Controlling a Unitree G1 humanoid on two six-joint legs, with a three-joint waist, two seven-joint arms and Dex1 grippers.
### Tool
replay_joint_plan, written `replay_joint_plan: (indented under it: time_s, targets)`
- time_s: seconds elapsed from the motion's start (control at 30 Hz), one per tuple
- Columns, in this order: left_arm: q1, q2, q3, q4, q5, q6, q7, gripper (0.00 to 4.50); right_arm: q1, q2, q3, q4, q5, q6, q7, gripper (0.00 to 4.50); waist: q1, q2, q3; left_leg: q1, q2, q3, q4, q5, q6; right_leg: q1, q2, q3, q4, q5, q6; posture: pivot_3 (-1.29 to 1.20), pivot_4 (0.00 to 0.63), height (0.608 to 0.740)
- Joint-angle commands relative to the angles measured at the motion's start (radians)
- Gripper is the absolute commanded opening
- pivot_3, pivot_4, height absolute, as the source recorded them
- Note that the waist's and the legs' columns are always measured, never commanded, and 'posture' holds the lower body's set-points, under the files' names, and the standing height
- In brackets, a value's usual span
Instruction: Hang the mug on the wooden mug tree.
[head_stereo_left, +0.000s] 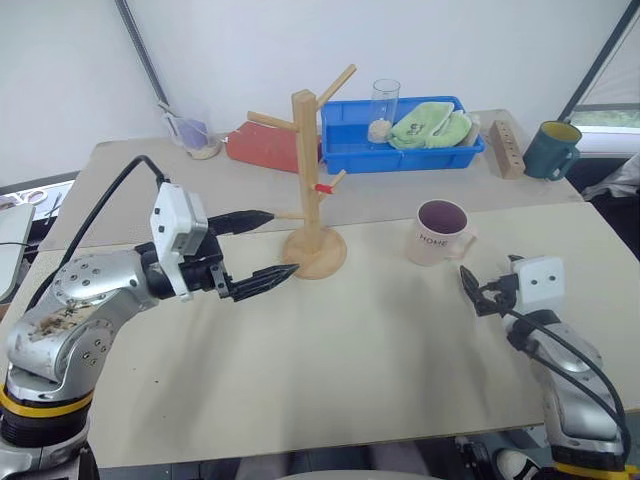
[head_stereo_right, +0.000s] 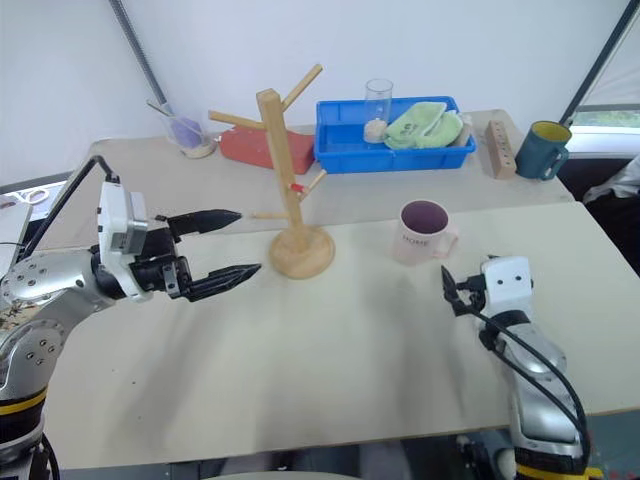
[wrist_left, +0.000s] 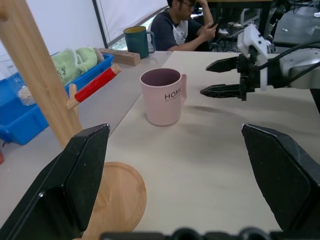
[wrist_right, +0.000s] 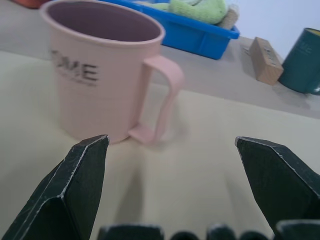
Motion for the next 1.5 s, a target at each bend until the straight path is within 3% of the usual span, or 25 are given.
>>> replay_joint_plan:
  time_s: [0.03, 0.63, 1.43, 1.5]
  targets:
    - [-0.023, -0.028, 0.006, -0.001, -0.023, -0.004, 0.019, 4.50, -0.028, 0.023, 0.007, -0.005, -0.005, 0.013, -0.033, 4.48, 0.002, 0.000, 0.000, 0.001, 0.001, 0.000, -0.001, 0.000, 0.000, 0.000, 0.001, 0.000, 0.001, 0.000, 0.000, 0.00, 0.150, 0.740]
    - [-0.023, -0.021, 0.010, -0.023, -0.022, 0.023, 0.036, 4.50, -0.108, 0.077, 0.034, 0.126, -0.073, -0.020, -0.139, 4.48, 0.002, 0.000, 0.000, -0.001, 0.001, -0.001, 0.000, 0.000, 0.000, 0.001, 0.002, 0.001, 0.000, 0.000, 0.000, 0.00, 0.150, 0.740]
    - [-0.025, 0.002, 0.020, -0.011, -0.025, 0.025, 0.032, 4.50, -0.314, 0.087, 0.035, 0.491, -0.090, -0.222, -0.202, 4.48, -0.001, 0.001, 0.000, 0.000, 0.001, -0.001, 0.000, 0.002, 0.003, 0.003, 0.003, 0.001, 0.002, 0.000, 0.000, 0.00, 0.150, 0.740]
    - [-0.022, 0.003, 0.021, -0.013, -0.025, 0.025, 0.033, 4.50, -0.323, 0.092, 0.044, 0.501, -0.081, -0.230, -0.187, 3.92, -0.001, 0.001, 0.000, 0.000, 0.001, -0.001, 0.000, 0.002, 0.003, 0.003, 0.003, 0.001, 0.002, 0.000, 0.000, 0.00, 0.150, 0.740]
